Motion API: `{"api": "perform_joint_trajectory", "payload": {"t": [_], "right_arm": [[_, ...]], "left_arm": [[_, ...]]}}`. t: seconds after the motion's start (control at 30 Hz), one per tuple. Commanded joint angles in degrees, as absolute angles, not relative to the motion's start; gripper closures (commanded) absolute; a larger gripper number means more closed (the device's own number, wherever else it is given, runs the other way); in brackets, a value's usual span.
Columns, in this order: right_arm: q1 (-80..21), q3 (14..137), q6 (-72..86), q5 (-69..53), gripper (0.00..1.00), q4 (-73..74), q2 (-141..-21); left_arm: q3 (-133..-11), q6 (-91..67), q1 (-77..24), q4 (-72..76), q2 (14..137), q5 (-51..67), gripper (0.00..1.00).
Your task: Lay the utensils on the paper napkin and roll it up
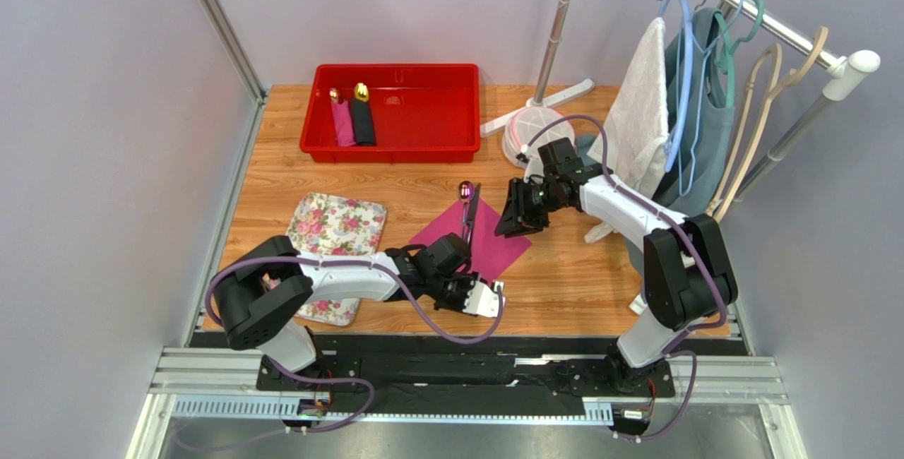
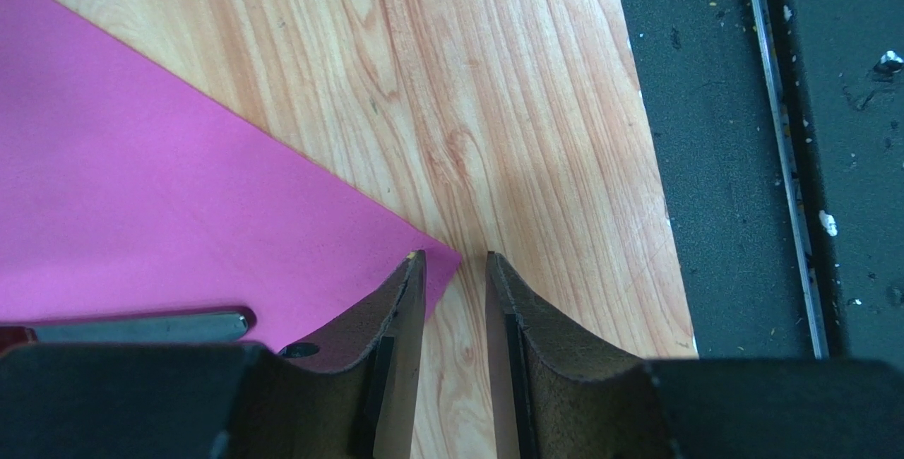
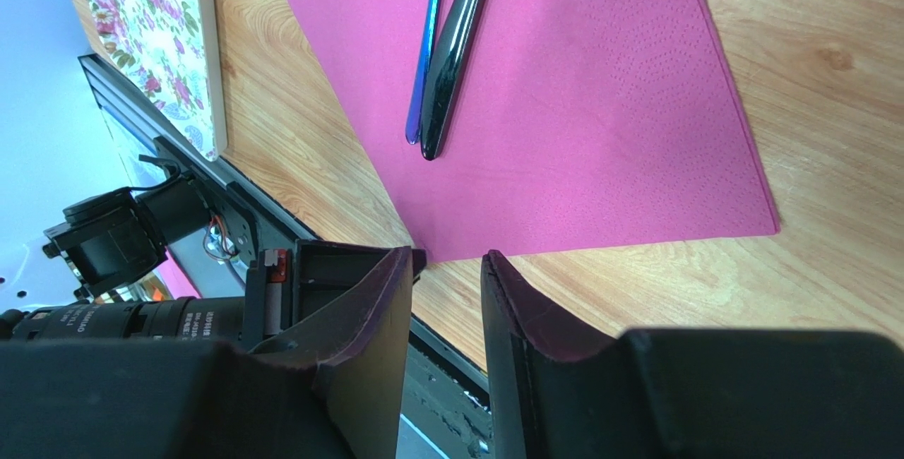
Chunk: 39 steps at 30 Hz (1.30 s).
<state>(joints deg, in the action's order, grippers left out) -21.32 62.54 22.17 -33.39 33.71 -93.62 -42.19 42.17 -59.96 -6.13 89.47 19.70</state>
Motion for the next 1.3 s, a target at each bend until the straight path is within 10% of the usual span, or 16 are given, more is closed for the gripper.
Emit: {"api": "perform_joint_trajectory", "payload": {"t": [0.0,0.4,1.27], "right_arm": [[-20.48,64.77,21.36,-34.63,0.66,33.75,-93.51],[-19.78,64.78,21.53,-35.51,0.67,33.84,-93.52],[-19.51,63.37,21.8,-38.49,0.56,32.61,-93.6]], "left_arm": [[-44.56,43.95,-60.03,-4.22,91.31,20.3,0.65],[-46.14,42.89,-58.97,-7.11,91.5,22.58,1.0],[-59.94,40.08,-47.29,-13.98,94.39,29.09,1.0]]}}
